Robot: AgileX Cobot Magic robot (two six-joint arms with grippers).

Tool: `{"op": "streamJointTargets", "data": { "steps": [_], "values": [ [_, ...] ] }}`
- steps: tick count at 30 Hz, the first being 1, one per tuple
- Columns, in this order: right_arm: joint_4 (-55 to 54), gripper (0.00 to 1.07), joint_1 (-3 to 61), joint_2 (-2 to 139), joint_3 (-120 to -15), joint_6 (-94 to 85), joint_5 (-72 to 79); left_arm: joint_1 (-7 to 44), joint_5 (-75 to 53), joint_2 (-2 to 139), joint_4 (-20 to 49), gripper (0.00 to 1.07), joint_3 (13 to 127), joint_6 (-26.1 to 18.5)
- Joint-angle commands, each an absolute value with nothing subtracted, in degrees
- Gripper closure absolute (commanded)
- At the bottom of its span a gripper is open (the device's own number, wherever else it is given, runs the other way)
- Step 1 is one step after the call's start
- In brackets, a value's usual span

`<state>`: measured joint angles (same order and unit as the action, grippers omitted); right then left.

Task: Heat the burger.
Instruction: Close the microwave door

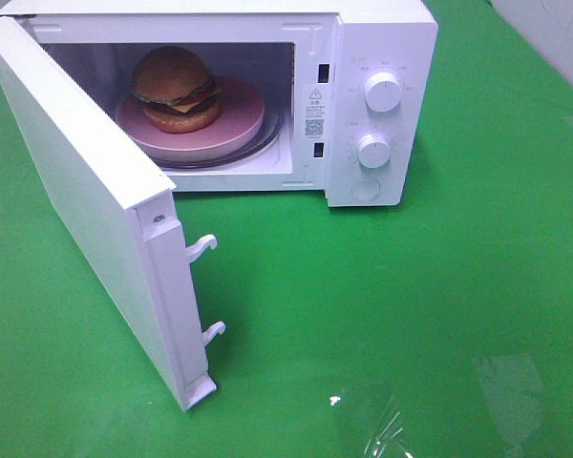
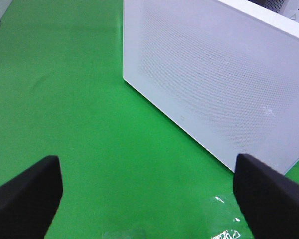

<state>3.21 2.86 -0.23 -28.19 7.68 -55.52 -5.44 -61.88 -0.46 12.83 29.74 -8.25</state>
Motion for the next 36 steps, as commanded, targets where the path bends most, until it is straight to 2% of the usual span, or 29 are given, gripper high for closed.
{"op": "streamJointTargets", "data": {
  "steps": [1,7,8,11,13,14,15,18,19,20,21,29,33,36],
  "values": [
    [3.1,0.31,2.8,-1.7,-28.1,7.2,-55.1,-5.6,-61.0,0.3,14.2,0.22,30.0,-7.8],
    [3.1,0.31,2.8,-1.7,-28.1,7.2,-55.1,-5.6,-58.0,2.1,13.8,0.25,32.9,-5.4],
    [3.1,0.31,2.8,-1.7,-28.1,7.2,-55.1,-5.6,-56.1,3.2,13.3,0.32,32.9,-5.8],
    [3.1,0.31,2.8,-1.7,-28.1,7.3,-55.1,-5.6,-55.2,3.8,13.2,0.37,32.9,-5.8],
    [3.1,0.31,2.8,-1.7,-28.1,7.3,-55.1,-5.6,-52.4,6.6,13.3,0.60,32.9,-5.8],
    [3.1,0.31,2.8,-1.7,-28.1,7.3,-55.1,-5.6,-52.4,6.6,13.3,0.60,32.9,-5.8],
    [3.1,0.31,2.8,-1.7,-28.1,7.3,-55.1,-5.6,-50.4,8.1,13.3,0.74,32.9,-5.8],
    [3.1,0.31,2.8,-1.7,-28.1,7.3,-55.1,-5.6,-47.7,10.1,13.2,0.80,32.8,-5.8],
    [3.1,0.31,2.8,-1.7,-28.1,7.3,-55.1,-5.6,-46.6,10.9,13.2,0.93,32.8,-5.8],
    [3.1,0.31,2.8,-1.7,-28.1,7.3,-55.1,-5.6,-46.6,10.9,13.2,0.93,32.8,-5.8],
    [3.1,0.31,2.8,-1.7,-28.1,7.3,-55.1,-5.6,-43.8,13.3,13.2,1.05,32.8,-5.8],
    [3.1,0.31,2.8,-1.7,-28.1,7.3,-55.1,-5.6,-32.6,22.9,12.2,1.07,32.4,-5.8],
    [3.1,0.31,2.8,-1.7,-28.1,7.3,-55.1,-5.6,-18.6,25.7,13.6,1.07,27.2,-5.8],
    [3.1,0.31,2.8,-1.7,-28.1,7.3,-55.1,-5.6,-14.3,26.6,14.4,1.07,24.6,-5.8]
  ]
}}
